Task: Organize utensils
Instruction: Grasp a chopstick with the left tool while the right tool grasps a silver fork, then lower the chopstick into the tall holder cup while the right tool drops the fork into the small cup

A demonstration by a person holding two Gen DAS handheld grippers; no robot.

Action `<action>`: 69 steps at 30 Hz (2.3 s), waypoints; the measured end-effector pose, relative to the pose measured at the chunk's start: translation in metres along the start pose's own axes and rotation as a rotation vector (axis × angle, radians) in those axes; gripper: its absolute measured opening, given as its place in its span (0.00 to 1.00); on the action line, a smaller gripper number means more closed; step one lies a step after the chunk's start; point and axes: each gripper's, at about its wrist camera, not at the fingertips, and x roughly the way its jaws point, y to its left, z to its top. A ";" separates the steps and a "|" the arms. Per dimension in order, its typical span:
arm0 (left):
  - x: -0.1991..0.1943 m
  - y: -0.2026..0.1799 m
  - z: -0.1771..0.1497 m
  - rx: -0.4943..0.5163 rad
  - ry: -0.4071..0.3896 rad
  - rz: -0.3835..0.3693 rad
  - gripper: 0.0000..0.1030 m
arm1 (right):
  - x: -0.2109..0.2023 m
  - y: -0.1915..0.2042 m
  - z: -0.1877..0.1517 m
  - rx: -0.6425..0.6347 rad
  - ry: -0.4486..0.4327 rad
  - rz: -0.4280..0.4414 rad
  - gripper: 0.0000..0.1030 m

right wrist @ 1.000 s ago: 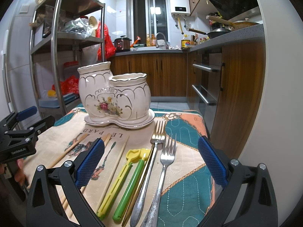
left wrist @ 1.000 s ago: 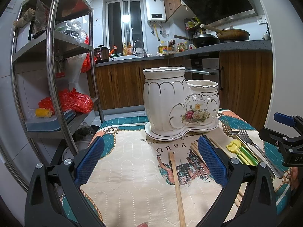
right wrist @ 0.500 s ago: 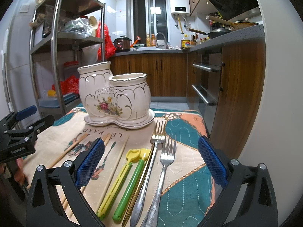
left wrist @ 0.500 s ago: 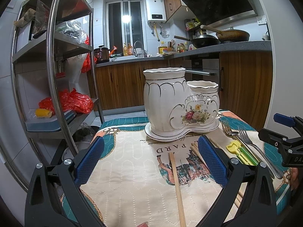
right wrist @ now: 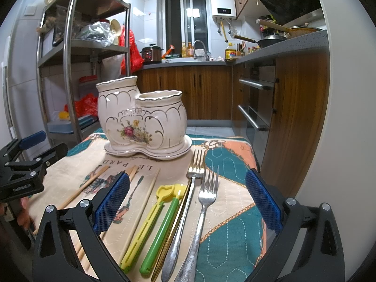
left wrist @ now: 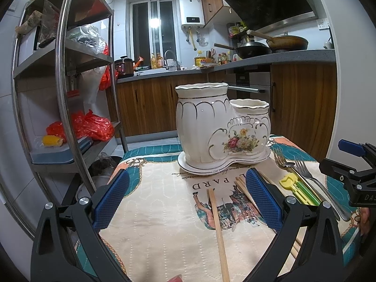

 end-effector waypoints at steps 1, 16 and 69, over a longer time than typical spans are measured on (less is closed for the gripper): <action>0.000 0.000 0.000 -0.001 0.003 -0.006 0.95 | 0.000 0.000 0.000 0.000 -0.001 -0.003 0.95; 0.015 -0.003 0.014 0.122 0.260 -0.089 0.95 | 0.002 -0.023 0.020 -0.039 0.184 -0.022 0.95; 0.051 -0.001 0.010 0.165 0.579 -0.274 0.06 | 0.027 -0.030 0.033 -0.045 0.440 0.110 0.06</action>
